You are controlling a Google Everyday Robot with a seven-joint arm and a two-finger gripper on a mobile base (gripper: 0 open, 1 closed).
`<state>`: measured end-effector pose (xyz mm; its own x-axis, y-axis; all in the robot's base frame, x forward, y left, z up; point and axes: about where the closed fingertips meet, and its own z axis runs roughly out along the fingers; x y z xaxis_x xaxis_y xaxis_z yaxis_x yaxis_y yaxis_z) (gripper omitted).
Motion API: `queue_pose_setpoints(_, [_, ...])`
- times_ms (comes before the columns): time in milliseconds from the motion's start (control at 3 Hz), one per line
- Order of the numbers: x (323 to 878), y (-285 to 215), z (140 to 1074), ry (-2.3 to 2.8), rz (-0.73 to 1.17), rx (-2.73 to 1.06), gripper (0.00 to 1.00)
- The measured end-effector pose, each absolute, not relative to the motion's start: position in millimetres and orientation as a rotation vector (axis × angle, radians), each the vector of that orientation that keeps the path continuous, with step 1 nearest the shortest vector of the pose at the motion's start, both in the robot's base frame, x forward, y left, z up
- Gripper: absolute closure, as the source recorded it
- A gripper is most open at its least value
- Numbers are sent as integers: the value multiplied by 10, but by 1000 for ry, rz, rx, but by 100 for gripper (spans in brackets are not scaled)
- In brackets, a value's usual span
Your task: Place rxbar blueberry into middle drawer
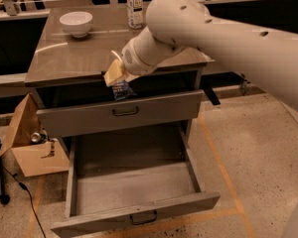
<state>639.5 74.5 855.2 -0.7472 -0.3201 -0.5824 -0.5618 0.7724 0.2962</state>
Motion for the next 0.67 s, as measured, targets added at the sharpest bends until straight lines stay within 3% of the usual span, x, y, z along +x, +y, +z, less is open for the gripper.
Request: queue_pose_setpoints(667, [6051, 1112, 7302, 2558, 873, -590, 100])
